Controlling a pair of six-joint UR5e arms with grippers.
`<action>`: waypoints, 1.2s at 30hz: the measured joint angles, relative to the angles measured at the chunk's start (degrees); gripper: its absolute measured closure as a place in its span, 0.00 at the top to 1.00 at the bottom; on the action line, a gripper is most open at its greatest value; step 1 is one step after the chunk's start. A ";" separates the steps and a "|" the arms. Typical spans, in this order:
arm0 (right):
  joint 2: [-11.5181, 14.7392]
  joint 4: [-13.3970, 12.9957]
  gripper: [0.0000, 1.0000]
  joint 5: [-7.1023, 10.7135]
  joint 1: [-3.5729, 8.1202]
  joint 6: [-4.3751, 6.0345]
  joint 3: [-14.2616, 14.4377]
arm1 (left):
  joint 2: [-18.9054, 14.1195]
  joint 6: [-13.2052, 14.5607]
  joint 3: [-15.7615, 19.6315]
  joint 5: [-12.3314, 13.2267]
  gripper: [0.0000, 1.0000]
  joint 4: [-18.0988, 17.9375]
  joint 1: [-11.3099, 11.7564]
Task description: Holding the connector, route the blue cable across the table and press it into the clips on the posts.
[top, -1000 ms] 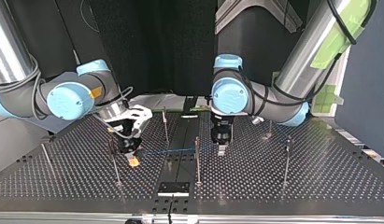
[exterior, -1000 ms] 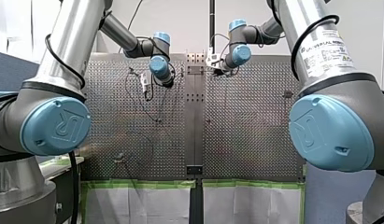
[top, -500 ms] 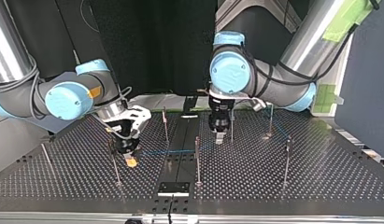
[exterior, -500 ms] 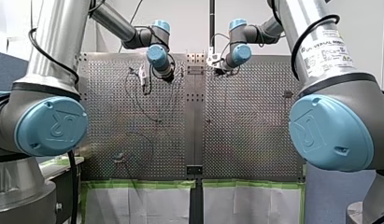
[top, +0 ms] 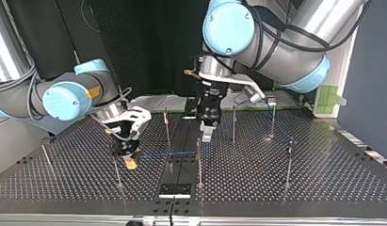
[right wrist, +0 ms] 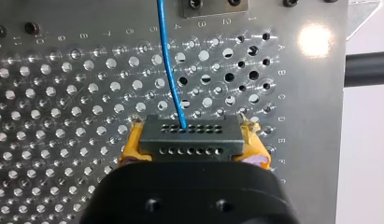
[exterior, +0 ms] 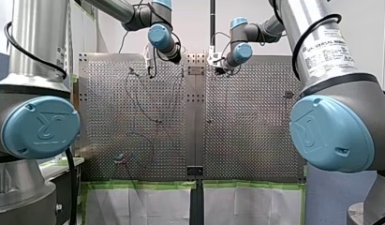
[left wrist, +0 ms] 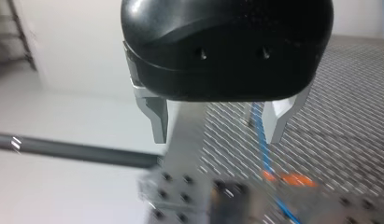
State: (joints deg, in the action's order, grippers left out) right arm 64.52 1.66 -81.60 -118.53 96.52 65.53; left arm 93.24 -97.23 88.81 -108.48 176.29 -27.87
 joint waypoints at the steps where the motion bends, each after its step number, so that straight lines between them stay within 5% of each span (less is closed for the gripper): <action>1: 0.01 0.00 0.00 0.00 -0.01 0.00 0.00 | -0.17 0.00 -0.16 0.02 1.00 -0.18 -0.39; 15: 0.04 -0.06 0.00 -0.06 0.02 0.07 0.00 | 5.14 0.54 -6.22 -0.54 1.00 0.52 -5.57; 36: 0.00 -0.18 0.00 -0.06 0.33 0.26 -0.01 | 15.65 0.86 -13.33 -2.51 1.00 1.21 -5.27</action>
State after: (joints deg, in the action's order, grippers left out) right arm 64.52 1.49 -81.66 -118.20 96.78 65.53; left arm 108.89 -96.38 75.47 -110.99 177.49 -33.15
